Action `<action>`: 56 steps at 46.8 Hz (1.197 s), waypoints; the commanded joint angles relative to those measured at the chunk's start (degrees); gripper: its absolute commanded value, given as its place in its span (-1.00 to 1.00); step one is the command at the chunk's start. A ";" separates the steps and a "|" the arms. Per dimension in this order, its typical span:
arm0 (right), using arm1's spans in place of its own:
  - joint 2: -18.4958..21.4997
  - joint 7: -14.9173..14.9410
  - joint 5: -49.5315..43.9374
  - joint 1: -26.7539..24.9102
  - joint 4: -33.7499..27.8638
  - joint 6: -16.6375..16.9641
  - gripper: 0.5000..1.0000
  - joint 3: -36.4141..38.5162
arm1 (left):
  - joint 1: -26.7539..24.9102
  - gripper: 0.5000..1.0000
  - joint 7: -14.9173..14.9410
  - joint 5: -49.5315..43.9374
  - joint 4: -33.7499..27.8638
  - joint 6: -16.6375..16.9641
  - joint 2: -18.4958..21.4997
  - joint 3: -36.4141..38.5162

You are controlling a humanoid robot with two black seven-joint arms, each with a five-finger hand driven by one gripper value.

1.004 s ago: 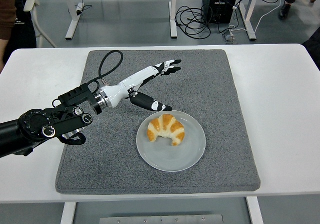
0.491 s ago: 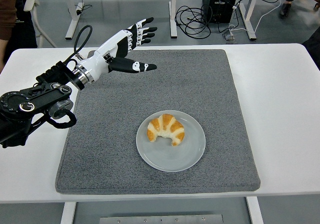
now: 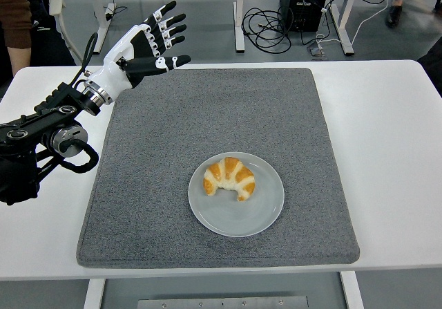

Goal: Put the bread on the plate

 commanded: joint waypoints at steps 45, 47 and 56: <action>0.00 0.00 0.00 -0.08 -0.09 0.00 1.00 0.00 | 9.91 0.89 16.25 -6.62 2.65 -10.98 1.32 -14.56; 0.00 0.00 0.00 -0.08 -0.09 0.00 1.00 0.00 | 10.09 0.89 16.25 -6.62 2.74 -10.98 1.32 -14.56; 0.00 0.00 0.00 0.00 -0.18 -0.09 1.00 0.00 | 10.70 0.89 16.78 -6.71 3.70 -10.80 0.97 -15.70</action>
